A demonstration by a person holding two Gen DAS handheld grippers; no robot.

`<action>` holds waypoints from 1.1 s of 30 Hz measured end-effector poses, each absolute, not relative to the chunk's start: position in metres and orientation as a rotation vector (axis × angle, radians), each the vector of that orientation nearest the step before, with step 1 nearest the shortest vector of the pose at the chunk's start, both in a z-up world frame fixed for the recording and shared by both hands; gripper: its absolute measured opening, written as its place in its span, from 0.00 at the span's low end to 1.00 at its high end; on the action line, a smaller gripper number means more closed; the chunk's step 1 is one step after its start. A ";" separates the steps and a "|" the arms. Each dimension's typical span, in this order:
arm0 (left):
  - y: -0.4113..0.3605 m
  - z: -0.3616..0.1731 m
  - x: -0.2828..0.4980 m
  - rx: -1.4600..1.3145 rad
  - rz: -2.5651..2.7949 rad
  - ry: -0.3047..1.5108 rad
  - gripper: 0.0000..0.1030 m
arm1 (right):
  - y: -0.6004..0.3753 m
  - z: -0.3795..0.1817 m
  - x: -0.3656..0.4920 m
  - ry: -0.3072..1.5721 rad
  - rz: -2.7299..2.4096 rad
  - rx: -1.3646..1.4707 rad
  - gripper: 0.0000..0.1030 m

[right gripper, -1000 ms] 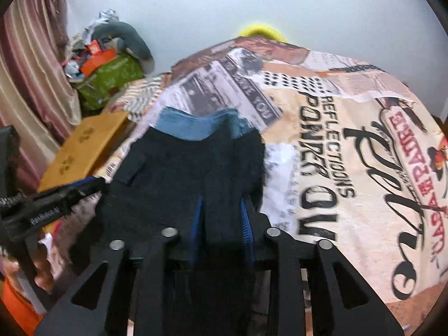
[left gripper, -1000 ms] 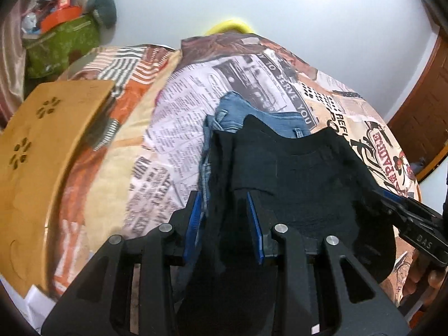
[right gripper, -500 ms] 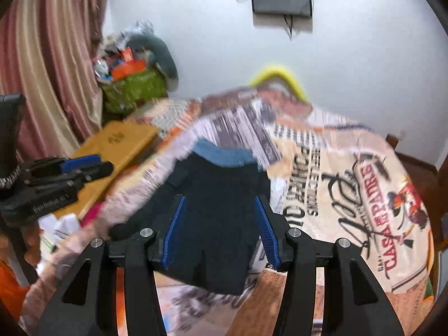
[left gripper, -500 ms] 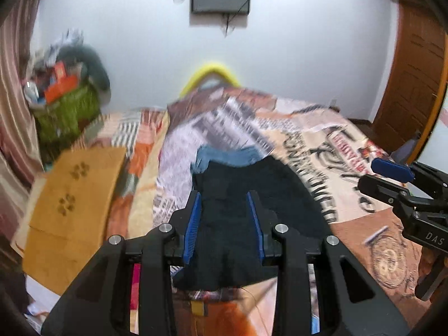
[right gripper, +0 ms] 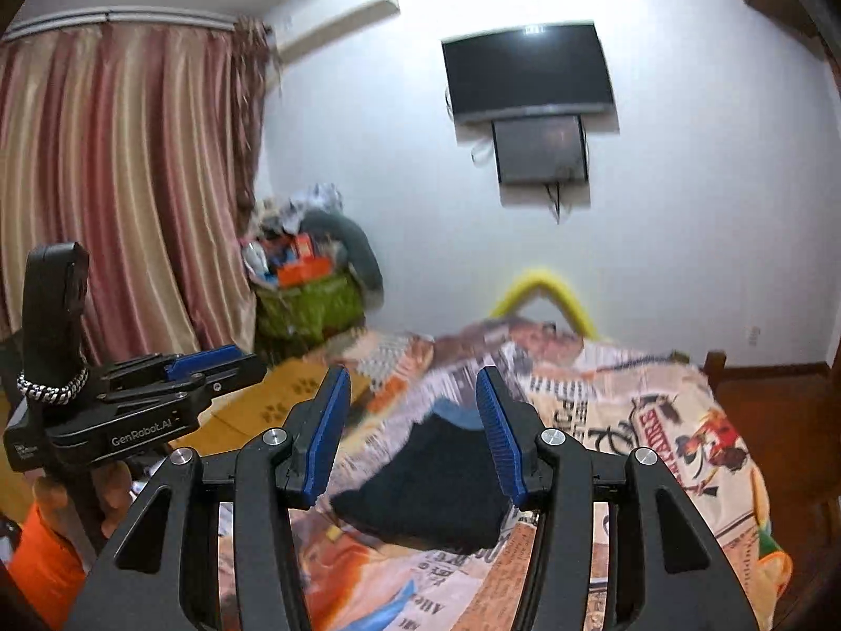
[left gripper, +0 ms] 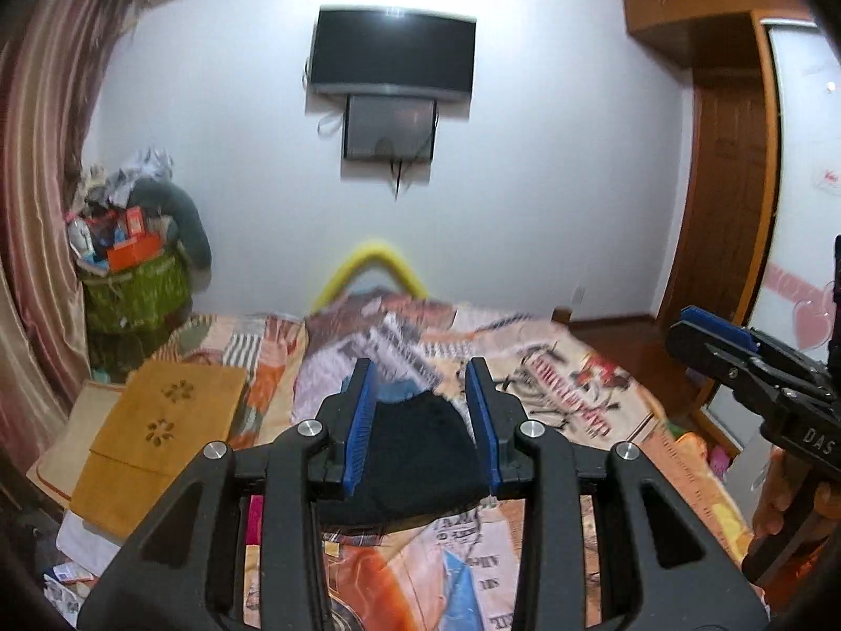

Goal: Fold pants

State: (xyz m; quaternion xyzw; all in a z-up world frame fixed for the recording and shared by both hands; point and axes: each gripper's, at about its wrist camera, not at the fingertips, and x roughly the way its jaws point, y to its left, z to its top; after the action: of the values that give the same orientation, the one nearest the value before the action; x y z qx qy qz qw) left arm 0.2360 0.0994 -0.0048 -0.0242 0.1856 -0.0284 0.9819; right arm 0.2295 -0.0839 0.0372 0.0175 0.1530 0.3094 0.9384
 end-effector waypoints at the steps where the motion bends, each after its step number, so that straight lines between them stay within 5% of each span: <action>1: 0.097 0.002 0.222 -0.051 -0.060 0.349 0.33 | -0.087 0.043 0.216 0.289 0.634 0.036 0.45; 7: 0.082 0.026 0.152 -0.038 -0.064 0.234 0.34 | -0.096 0.059 0.163 0.199 0.649 0.029 0.45; 15: 0.066 0.020 0.091 -0.010 -0.017 0.148 0.67 | -0.100 0.051 0.131 0.158 0.636 0.037 0.45; 20: 0.064 0.013 0.082 -0.019 -0.010 0.150 0.90 | -0.105 0.042 0.126 0.168 0.576 0.046 0.73; 26: 0.061 0.006 0.076 -0.021 -0.016 0.164 0.99 | -0.111 0.041 0.122 0.183 0.537 0.063 0.99; 33: 0.057 -0.001 0.076 -0.015 -0.002 0.172 0.99 | -0.113 0.038 0.113 0.189 0.530 0.055 0.99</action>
State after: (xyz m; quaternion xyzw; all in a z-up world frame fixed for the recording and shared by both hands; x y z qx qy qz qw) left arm 0.0761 0.0570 -0.0005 -0.0076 0.0859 -0.0012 0.9963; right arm 0.1125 -0.1130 0.0381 0.0272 0.0933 0.2617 0.9602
